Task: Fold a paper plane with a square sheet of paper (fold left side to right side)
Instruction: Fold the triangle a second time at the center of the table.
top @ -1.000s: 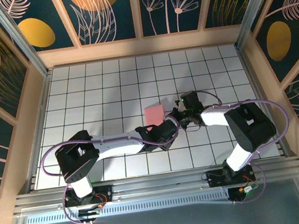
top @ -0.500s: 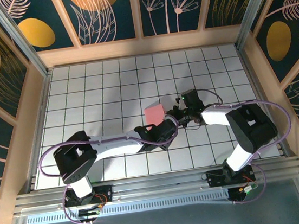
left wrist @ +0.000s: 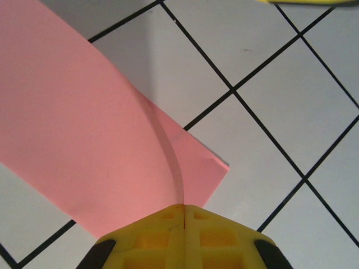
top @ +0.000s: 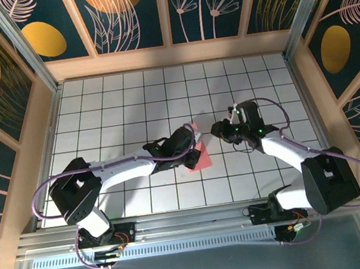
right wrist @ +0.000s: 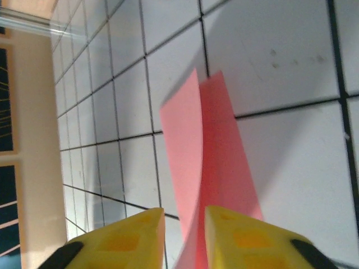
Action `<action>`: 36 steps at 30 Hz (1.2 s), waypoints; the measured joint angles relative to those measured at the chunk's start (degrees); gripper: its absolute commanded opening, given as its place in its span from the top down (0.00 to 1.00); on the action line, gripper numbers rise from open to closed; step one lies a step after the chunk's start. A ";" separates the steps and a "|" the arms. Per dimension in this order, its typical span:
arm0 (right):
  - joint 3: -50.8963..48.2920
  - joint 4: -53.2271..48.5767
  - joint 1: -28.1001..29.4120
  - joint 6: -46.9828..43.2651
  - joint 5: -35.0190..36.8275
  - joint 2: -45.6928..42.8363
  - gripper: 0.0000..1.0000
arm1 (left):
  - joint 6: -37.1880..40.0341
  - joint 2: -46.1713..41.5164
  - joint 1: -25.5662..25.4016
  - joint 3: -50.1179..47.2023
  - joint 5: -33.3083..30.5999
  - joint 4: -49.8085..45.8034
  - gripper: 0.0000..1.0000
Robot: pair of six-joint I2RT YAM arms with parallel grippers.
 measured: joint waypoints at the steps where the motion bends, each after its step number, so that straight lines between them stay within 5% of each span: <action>1: -1.46 -0.50 0.09 -0.39 0.04 -1.07 0.89 | -0.46 0.00 0.59 -0.22 1.70 0.61 1.00; 4: -5.88 -1.36 0.83 -0.87 0.00 -3.37 1.00 | -1.90 0.00 1.81 -1.51 6.03 2.99 1.00; 18: -11.85 3.48 15.67 2.95 1.11 2.80 1.00 | -5.99 1.29 4.83 -3.93 12.07 5.46 1.00; 36: -7.69 5.07 17.81 2.99 3.65 8.48 1.00 | -6.23 2.47 4.85 -3.93 11.72 4.87 1.00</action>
